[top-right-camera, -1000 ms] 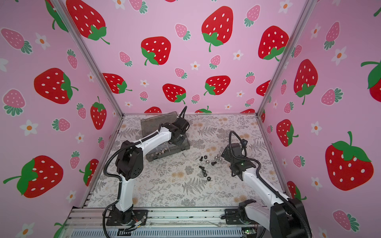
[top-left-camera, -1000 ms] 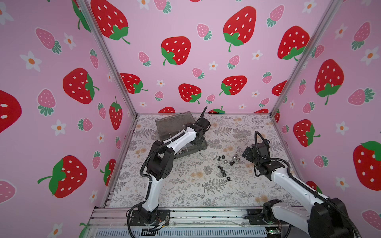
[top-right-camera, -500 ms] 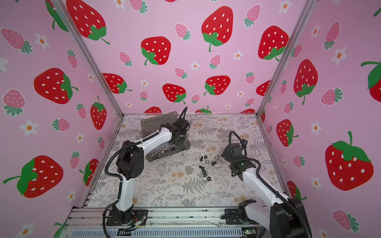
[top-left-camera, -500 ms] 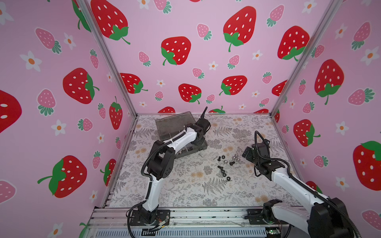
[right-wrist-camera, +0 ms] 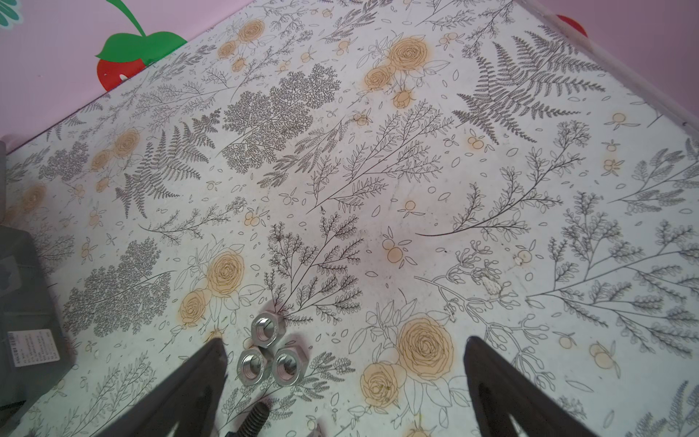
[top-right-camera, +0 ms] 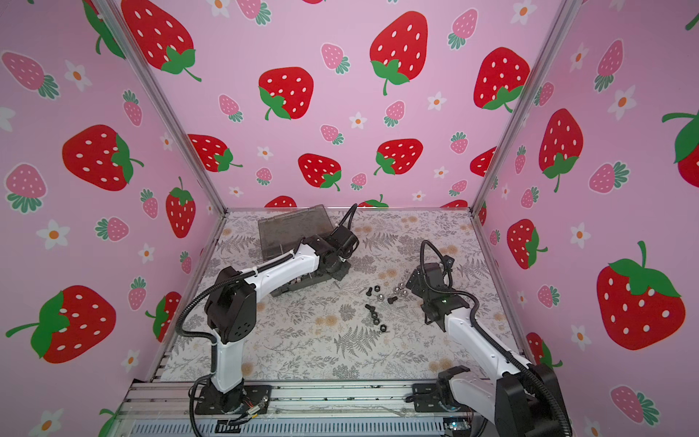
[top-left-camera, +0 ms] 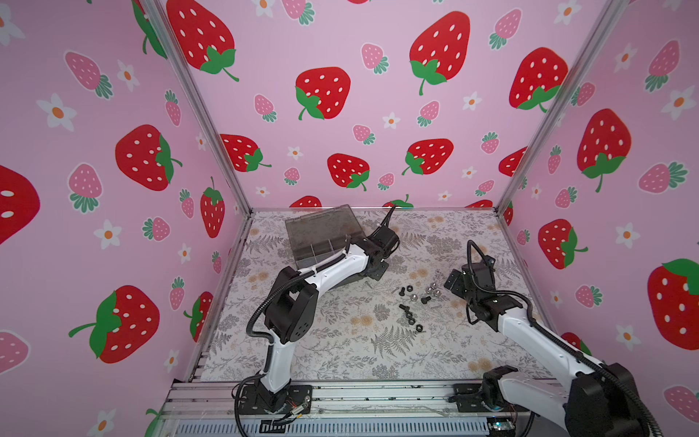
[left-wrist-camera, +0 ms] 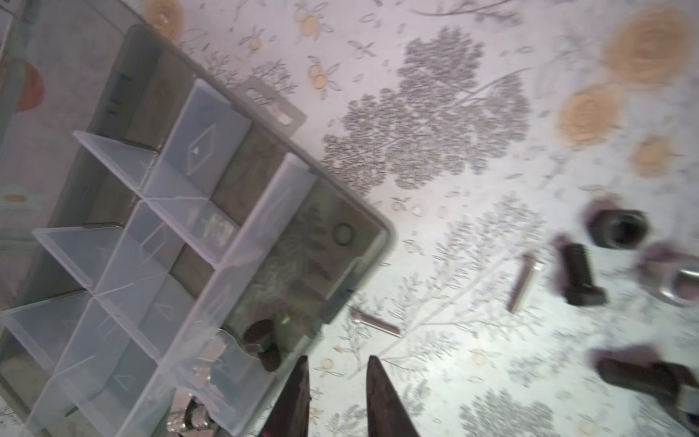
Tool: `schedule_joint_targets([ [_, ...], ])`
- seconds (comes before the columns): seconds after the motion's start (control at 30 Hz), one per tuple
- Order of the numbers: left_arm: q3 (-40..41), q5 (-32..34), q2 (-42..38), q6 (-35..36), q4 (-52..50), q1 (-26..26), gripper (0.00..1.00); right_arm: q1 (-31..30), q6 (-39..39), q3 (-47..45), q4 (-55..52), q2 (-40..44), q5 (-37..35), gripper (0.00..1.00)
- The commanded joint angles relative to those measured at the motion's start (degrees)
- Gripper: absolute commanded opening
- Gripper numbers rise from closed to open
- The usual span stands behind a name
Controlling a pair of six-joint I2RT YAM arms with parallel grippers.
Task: Sort the screws and nuts into containers
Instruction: Place the screw into the container, then pick up the screw at the center of the table.
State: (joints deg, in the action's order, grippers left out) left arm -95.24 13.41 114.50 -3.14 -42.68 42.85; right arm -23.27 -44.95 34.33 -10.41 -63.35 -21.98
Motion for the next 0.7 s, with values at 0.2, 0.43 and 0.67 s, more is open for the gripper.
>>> schedule_joint_targets([
  [0.2,2.7,-5.3,-0.2,-7.8,6.0,6.2,0.32,-0.4,-0.6,1.0,-0.3,0.3,-0.3,1.0],
  [0.43,-0.5,-9.1,4.7,-12.6,7.0,7.2,0.32,-0.3,-0.7,0.1,-0.7,1.0,-0.7,1.0],
  [0.67,-5.3,-10.0,9.6,-14.4,6.5,7.8,0.32,-0.3,-0.8,-0.3,-1.0,1.7,-1.0,1.0],
])
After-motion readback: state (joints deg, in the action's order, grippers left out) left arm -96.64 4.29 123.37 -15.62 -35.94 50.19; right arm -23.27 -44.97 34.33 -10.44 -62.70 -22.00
